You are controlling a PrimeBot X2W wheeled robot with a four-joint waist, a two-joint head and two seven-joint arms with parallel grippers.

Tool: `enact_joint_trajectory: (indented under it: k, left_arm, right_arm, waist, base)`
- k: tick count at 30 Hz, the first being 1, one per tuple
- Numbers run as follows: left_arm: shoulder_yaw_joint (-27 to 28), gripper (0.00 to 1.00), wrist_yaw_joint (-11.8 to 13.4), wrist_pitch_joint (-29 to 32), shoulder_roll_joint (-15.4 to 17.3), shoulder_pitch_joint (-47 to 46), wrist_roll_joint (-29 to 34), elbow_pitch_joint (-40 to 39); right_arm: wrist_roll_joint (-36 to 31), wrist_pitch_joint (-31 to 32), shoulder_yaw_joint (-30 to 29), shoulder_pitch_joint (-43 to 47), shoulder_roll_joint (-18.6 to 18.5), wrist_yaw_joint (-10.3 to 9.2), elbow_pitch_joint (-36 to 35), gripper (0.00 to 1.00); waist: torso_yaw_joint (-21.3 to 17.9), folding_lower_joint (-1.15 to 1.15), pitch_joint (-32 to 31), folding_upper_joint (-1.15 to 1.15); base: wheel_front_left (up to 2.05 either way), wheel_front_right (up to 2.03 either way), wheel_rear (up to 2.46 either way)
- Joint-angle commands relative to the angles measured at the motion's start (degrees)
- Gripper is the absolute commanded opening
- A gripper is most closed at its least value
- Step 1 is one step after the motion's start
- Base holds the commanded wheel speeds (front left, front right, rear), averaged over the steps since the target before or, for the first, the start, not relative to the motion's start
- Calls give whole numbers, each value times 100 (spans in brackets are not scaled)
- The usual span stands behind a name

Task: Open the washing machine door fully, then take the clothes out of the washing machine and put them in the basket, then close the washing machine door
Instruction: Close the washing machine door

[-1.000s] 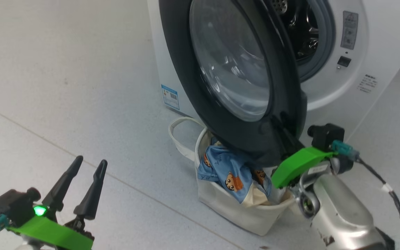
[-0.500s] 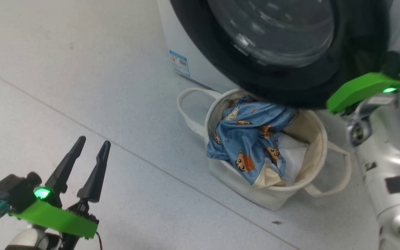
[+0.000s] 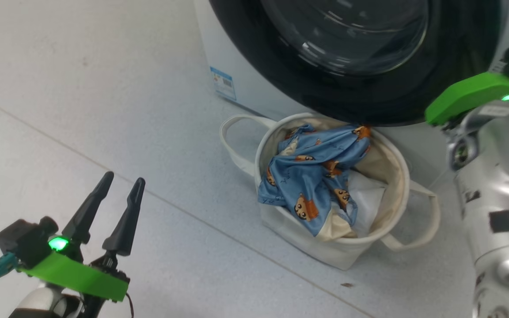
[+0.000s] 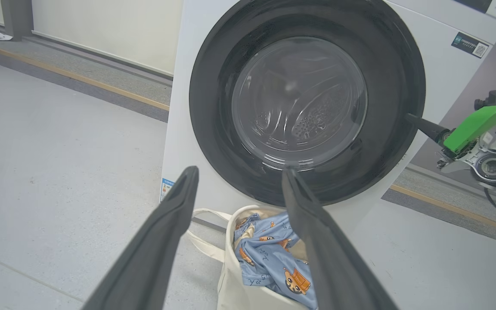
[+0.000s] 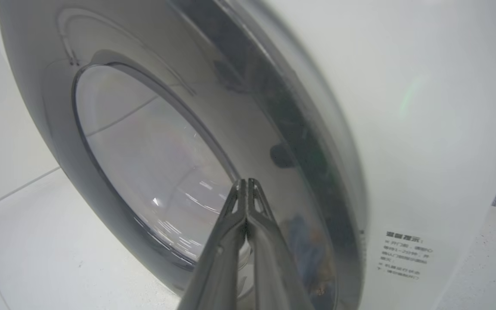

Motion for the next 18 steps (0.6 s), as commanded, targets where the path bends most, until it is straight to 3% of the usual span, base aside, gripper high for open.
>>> enact_joint_trajectory:
  k: [1, 2, 3, 11, 18]
  left_arm:
    - [246, 100, -30, -59, 207, -226, -25, -122]
    - [240, 100, -30, -60, 219, -216, -26, -109]
    - [236, 100, -30, -60, 235, -201, -30, -95]
    - [224, 100, -13, -31, 338, -95, -38, -51]
    - [333, 100, 117, 22, 523, 87, -56, -130]
  right_arm:
    - [83, -68, 291, 102, 179, -6, -153, 0]
    - [190, -68, 468, 201, 210, -6, -120, 58]
    - [355, -68, 606, 288, 234, -6, -95, 100]
    - [912, -68, 1695, 1106, 275, -6, -699, 100]
    - [1413, -57, 2520, 2211, 127, -6, -1804, 100]
  waist:
    - [-139, -1, -152, 0]
    - [-192, -1, -216, 0]
    - [-252, -1, -278, 0]
    - [-687, -1, -682, 0]
    - [-1273, -1, -1036, 0]
  base:
    - [0, 0, 0]
    - [0, 0, 0]
    - [0, 0, 0]
    - [0, 0, 0]
    - [0, 0, 0]
